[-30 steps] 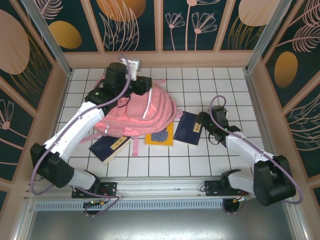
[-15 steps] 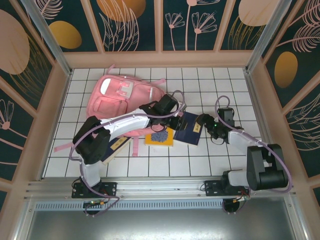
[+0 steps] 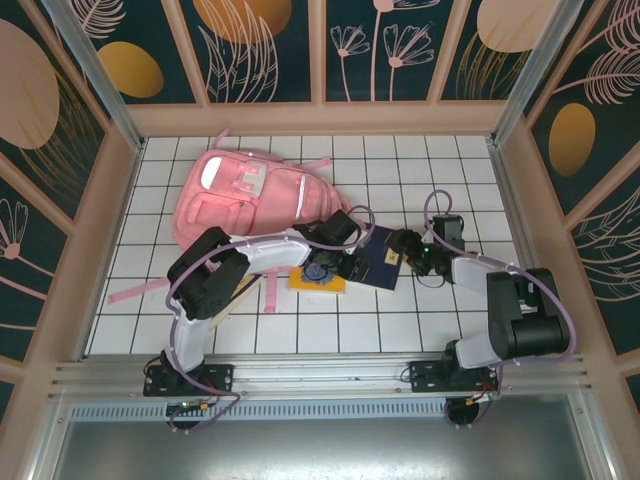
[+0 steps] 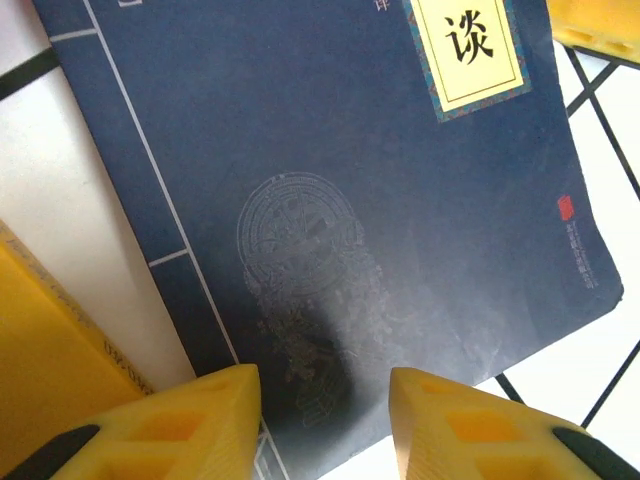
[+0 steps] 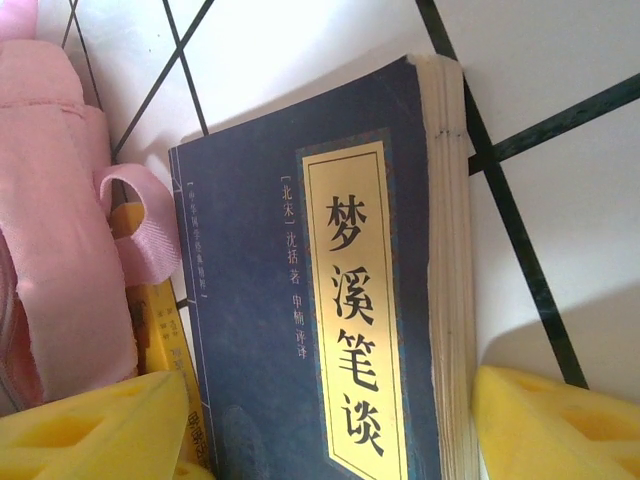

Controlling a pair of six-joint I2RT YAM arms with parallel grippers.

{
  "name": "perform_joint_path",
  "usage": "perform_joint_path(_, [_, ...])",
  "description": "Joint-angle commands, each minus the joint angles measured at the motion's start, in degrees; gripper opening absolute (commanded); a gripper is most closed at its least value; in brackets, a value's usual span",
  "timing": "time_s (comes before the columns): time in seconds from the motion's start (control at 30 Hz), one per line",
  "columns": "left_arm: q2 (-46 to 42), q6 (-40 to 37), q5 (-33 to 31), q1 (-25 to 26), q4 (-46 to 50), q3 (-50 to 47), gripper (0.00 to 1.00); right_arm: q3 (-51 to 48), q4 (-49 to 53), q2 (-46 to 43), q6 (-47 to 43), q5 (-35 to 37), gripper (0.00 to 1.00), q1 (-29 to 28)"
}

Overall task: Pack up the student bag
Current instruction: Pick up the book from the center of the table.

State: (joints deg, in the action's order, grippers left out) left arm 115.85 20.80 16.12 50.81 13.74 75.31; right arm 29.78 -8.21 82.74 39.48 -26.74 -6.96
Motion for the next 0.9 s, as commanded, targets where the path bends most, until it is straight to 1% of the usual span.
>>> perform_joint_path(0.0, [1.6, -1.4, -0.5, 0.6, -0.1, -0.6, 0.37, -0.6, -1.0, -0.2, 0.0, -2.8, 0.73, -0.8])
perform_joint_path(0.1, [2.4, -1.6, -0.6, 0.8, -0.2, -0.7, 0.33, -0.5, -0.1, -2.0, -0.1, -3.1, 0.7, -0.9])
perform_joint_path(0.2, [2.8, -1.8, -0.7, 0.9, 0.0, -0.7, 0.3, -0.3, 0.7, -3.4, -0.1, -3.8, 0.63, -1.1])
perform_joint_path(0.33, [2.9, -2.0, -0.7, 0.9, 0.1, -0.9, 0.28, -0.2, 1.2, -4.1, -0.7, -4.2, 0.56, -1.8])
perform_joint_path(0.43, [2.7, -2.1, -0.7, 0.9, 0.0, -1.2, 0.28, -0.2, 0.8, -3.4, -1.0, -4.2, 0.44, -2.7])
perform_joint_path(0.53, [2.5, -2.0, -0.7, 0.9, 0.0, -1.4, 0.27, -0.2, 0.6, -2.2, -1.4, -4.0, 0.26, -3.5])
perform_joint_path(0.6, [2.1, -2.0, -0.8, 0.9, 0.1, -1.5, 0.26, -0.2, 1.1, -2.2, -1.9, -2.6, 0.14, -3.9])
perform_joint_path(0.67, [1.0, -2.0, -0.9, 0.9, 0.2, -1.5, 0.26, 0.1, 2.8, -2.9, -3.0, 0.3, 0.05, -4.1])
perform_joint_path(0.77, [-2.0, -2.4, -1.2, 0.7, 1.7, -0.7, 0.29, 0.4, 5.8, -6.0, -4.4, 5.2, 0.0, -4.1])
perform_joint_path(0.83, [-4.8, -2.4, -1.1, 0.1, 2.7, -0.4, 0.33, 0.6, 7.2, -8.8, -4.8, 7.3, 0.0, -4.1])
perform_joint_path(0.87, [-6.8, -2.1, -1.0, -0.6, 2.8, -0.5, 0.36, 0.7, 7.7, -10.3, -5.0, 8.2, 0.0, -4.1])
